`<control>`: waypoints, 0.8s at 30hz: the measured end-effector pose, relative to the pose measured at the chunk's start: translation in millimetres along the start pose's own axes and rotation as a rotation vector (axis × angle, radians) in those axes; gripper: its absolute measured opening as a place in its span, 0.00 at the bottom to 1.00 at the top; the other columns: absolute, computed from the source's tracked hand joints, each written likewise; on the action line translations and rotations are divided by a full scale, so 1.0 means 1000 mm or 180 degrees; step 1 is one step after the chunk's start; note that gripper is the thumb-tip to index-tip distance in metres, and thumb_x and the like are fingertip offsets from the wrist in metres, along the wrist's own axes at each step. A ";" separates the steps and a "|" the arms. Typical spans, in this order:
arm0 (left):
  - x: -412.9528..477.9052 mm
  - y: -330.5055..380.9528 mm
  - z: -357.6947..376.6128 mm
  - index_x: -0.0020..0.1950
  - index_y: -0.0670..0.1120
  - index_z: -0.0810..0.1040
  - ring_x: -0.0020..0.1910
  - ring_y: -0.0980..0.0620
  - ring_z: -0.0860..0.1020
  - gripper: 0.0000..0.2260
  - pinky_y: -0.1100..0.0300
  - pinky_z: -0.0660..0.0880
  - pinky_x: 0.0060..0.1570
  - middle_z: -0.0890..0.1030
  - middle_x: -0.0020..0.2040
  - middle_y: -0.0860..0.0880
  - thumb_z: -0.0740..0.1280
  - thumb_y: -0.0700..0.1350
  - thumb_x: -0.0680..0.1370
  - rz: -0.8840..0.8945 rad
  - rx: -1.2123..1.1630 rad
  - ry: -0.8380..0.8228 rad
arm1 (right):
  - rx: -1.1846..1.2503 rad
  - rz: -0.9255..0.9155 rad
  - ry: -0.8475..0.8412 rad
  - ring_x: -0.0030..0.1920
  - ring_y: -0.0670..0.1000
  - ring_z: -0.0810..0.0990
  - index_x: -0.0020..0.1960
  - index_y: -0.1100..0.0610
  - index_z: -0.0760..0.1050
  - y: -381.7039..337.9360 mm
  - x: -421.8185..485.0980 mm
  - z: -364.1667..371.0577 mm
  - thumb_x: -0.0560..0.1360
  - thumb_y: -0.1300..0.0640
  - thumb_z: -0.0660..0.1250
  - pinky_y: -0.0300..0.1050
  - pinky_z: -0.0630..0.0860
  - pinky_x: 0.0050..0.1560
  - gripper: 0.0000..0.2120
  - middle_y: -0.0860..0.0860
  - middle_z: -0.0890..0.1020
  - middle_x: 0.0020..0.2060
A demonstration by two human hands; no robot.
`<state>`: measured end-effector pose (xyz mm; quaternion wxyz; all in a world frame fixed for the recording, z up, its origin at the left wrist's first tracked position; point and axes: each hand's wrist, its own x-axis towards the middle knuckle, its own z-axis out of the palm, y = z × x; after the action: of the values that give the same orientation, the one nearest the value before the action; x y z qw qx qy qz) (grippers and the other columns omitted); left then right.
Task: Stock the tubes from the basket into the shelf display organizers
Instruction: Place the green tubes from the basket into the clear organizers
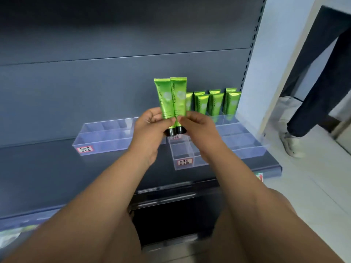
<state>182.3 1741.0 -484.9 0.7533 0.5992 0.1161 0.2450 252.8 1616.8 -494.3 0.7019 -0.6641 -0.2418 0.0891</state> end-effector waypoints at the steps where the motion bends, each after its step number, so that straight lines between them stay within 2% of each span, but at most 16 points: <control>1: 0.005 -0.004 0.006 0.59 0.42 0.80 0.54 0.49 0.85 0.13 0.57 0.80 0.51 0.87 0.53 0.45 0.70 0.31 0.76 -0.0037 -0.0035 -0.0027 | -0.0067 0.0002 -0.0019 0.36 0.41 0.76 0.46 0.59 0.83 0.000 0.006 -0.008 0.80 0.60 0.68 0.36 0.74 0.43 0.07 0.43 0.81 0.32; 3: 0.015 -0.012 0.014 0.59 0.43 0.80 0.51 0.53 0.85 0.12 0.62 0.80 0.44 0.87 0.52 0.48 0.70 0.32 0.78 -0.0127 -0.0113 -0.0053 | -0.0194 0.0060 -0.0053 0.35 0.42 0.75 0.45 0.59 0.83 0.003 0.019 -0.020 0.79 0.59 0.69 0.37 0.73 0.42 0.06 0.44 0.80 0.32; 5: 0.027 -0.019 0.018 0.61 0.43 0.79 0.51 0.55 0.85 0.12 0.66 0.79 0.40 0.87 0.52 0.49 0.70 0.34 0.78 -0.0188 -0.0102 -0.0078 | -0.0429 0.0067 -0.0017 0.36 0.48 0.72 0.47 0.67 0.80 0.010 0.033 -0.029 0.76 0.56 0.72 0.44 0.70 0.42 0.13 0.54 0.75 0.34; 7: 0.039 -0.027 0.019 0.63 0.44 0.79 0.53 0.54 0.85 0.14 0.64 0.79 0.42 0.86 0.55 0.49 0.70 0.35 0.79 -0.0200 -0.0015 -0.0133 | -0.0624 0.0075 0.0028 0.36 0.49 0.70 0.50 0.71 0.77 0.016 0.048 -0.034 0.75 0.55 0.73 0.44 0.67 0.41 0.18 0.59 0.72 0.35; 9: 0.054 -0.034 0.017 0.65 0.45 0.78 0.56 0.53 0.84 0.16 0.59 0.78 0.50 0.86 0.56 0.50 0.72 0.38 0.78 -0.0155 0.0151 -0.0146 | -0.0800 0.0042 0.0044 0.37 0.50 0.73 0.51 0.69 0.78 0.019 0.062 -0.036 0.72 0.53 0.74 0.46 0.70 0.41 0.19 0.65 0.77 0.38; 11: 0.069 -0.039 0.016 0.65 0.44 0.78 0.56 0.50 0.84 0.17 0.55 0.79 0.53 0.86 0.56 0.49 0.73 0.37 0.77 -0.0045 0.0303 -0.0127 | -0.0993 -0.0016 0.0092 0.37 0.52 0.77 0.49 0.65 0.80 0.023 0.077 -0.038 0.69 0.53 0.73 0.49 0.75 0.43 0.17 0.60 0.83 0.40; 14: 0.091 -0.043 0.013 0.62 0.40 0.79 0.49 0.51 0.85 0.16 0.59 0.80 0.47 0.87 0.50 0.49 0.72 0.31 0.75 0.0231 0.0417 0.0042 | -0.1319 -0.0133 0.0248 0.37 0.53 0.80 0.44 0.60 0.80 0.029 0.100 -0.041 0.67 0.52 0.74 0.54 0.79 0.45 0.12 0.55 0.84 0.37; 17: 0.109 -0.045 0.005 0.52 0.45 0.78 0.42 0.57 0.83 0.14 0.62 0.79 0.44 0.85 0.37 0.57 0.72 0.29 0.75 0.0378 0.0526 0.0171 | -0.1610 -0.0330 0.0341 0.34 0.49 0.74 0.40 0.55 0.76 0.034 0.116 -0.045 0.69 0.56 0.76 0.45 0.72 0.39 0.09 0.50 0.78 0.32; 20: 0.120 -0.049 -0.006 0.50 0.46 0.78 0.42 0.57 0.83 0.14 0.62 0.79 0.47 0.85 0.38 0.57 0.73 0.29 0.74 0.0439 0.0678 0.0228 | -0.1770 -0.0427 0.0419 0.34 0.48 0.73 0.45 0.54 0.75 0.037 0.123 -0.047 0.71 0.58 0.76 0.42 0.71 0.38 0.10 0.47 0.76 0.33; 24: 0.130 -0.054 -0.014 0.46 0.48 0.78 0.41 0.58 0.83 0.15 0.63 0.79 0.47 0.84 0.39 0.56 0.74 0.29 0.73 0.0538 0.0864 0.0188 | -0.1725 -0.0431 0.0576 0.34 0.47 0.71 0.42 0.52 0.70 0.043 0.126 -0.049 0.68 0.60 0.76 0.42 0.71 0.37 0.14 0.45 0.72 0.34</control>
<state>299.3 1810.1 -525.2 0.6383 0.6957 0.1194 0.3071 392.8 1633.9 -508.4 0.5219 -0.8150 -0.2370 -0.0853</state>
